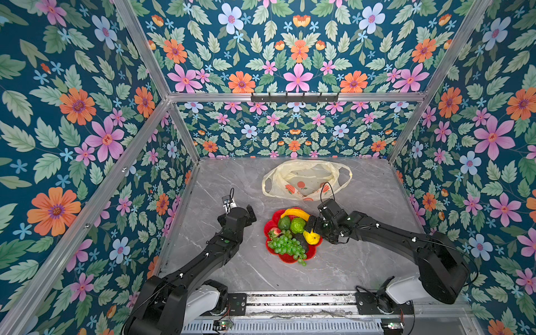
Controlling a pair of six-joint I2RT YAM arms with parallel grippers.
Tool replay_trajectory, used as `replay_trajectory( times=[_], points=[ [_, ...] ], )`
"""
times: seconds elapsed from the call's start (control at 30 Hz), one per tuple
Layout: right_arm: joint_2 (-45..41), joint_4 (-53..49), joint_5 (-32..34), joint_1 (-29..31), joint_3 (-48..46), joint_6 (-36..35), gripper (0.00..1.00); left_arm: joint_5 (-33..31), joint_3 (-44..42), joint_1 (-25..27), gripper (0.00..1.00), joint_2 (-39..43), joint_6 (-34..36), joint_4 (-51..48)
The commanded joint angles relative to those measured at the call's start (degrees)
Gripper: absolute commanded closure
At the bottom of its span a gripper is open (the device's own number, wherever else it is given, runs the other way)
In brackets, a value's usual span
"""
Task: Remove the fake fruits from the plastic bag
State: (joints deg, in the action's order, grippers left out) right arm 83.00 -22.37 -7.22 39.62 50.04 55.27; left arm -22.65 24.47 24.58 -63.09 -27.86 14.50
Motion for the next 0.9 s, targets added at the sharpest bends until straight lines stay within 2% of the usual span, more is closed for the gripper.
replay_trajectory(
  times=[0.0, 0.3, 0.4, 0.53, 0.6, 0.67, 0.77, 0.87],
  points=[
    [-1.8, -3.5, 2.1, 0.0, -0.3, -2.1, 0.01, -1.5, 0.3, -0.1, 0.0, 0.1, 1.1, 0.1],
    [-13.4, -13.5, 9.7, -0.7, 2.0, -13.8, 0.01, -5.3, -0.6, -0.1, 0.0, 3.9, 3.5, 2.0],
    [-17.0, -15.8, 13.6, -2.4, 4.0, -18.7, 0.01, -9.7, 1.6, 0.0, 0.0, 5.6, 3.8, -0.7],
    [-22.4, -13.0, 19.3, -5.5, 4.4, -26.5, 0.01, -15.7, 2.4, 0.0, 0.0, 8.5, 5.9, -0.1],
    [-25.4, -7.1, 22.6, -6.1, 1.8, -32.4, 0.01, -18.0, 1.4, -0.1, 0.0, 10.0, 9.2, 3.8],
    [-28.6, -1.0, 26.9, -6.3, -1.1, -37.5, 0.01, -19.9, -1.1, -0.1, 0.0, 10.5, 14.3, 11.9],
    [-31.1, 5.5, 29.2, -7.6, -4.1, -45.0, 0.01, -23.5, -3.7, -0.1, 0.0, 9.9, 21.4, 21.8],
    [-31.4, 9.1, 31.8, -10.3, -6.5, -49.3, 0.01, -28.3, -5.9, -0.1, 0.0, 8.1, 26.9, 29.8]
  ],
)
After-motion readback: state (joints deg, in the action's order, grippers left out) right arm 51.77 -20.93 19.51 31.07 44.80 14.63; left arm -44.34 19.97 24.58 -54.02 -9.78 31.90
